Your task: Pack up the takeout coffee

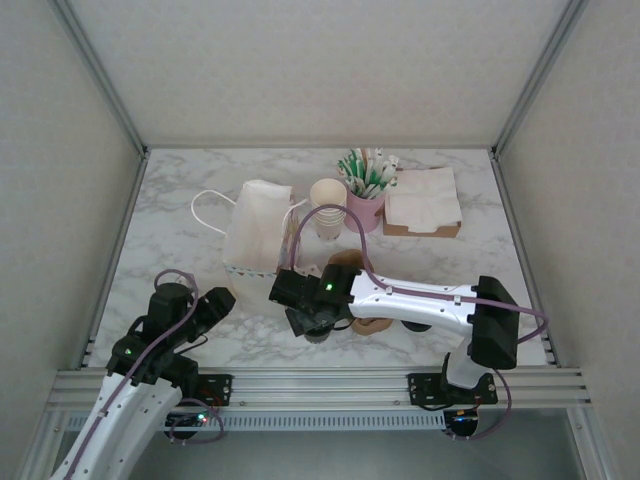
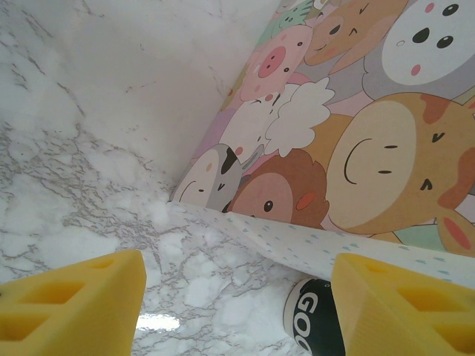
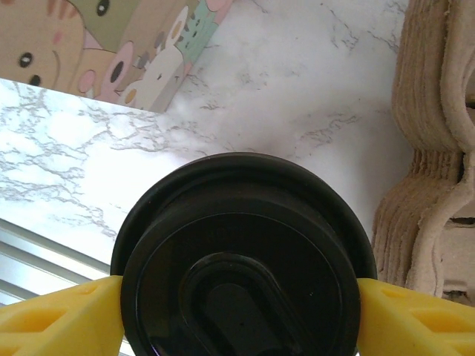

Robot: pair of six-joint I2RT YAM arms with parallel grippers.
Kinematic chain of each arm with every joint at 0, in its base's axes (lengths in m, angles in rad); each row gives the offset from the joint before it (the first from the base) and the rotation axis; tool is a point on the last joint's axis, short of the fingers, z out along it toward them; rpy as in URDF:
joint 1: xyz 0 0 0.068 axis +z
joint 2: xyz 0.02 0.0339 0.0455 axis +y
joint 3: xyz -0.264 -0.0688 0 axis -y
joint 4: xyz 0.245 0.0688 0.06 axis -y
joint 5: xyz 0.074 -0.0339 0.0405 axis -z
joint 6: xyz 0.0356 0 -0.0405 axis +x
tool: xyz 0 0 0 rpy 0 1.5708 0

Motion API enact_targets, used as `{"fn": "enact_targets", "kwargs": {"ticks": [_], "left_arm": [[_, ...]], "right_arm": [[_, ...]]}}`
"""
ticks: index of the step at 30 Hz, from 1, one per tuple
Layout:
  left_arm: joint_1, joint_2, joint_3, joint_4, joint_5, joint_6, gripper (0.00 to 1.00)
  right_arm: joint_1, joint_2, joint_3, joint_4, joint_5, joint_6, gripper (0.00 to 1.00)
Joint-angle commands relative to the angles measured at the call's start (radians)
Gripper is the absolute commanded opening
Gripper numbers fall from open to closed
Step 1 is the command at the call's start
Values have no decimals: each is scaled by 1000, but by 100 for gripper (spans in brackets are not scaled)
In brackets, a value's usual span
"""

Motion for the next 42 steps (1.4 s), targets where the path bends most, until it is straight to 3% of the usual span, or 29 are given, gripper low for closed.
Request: {"fn": "enact_targets", "kwargs": {"ticks": [1,42], "left_arm": [[-9,0,-12,7,6,-13,67],[-9,8,-25,31,2,-17,67]], "right_arm": [[19,15,36,-49,29,5,77],[24,47,-124,-6,-28,174,73]]}}
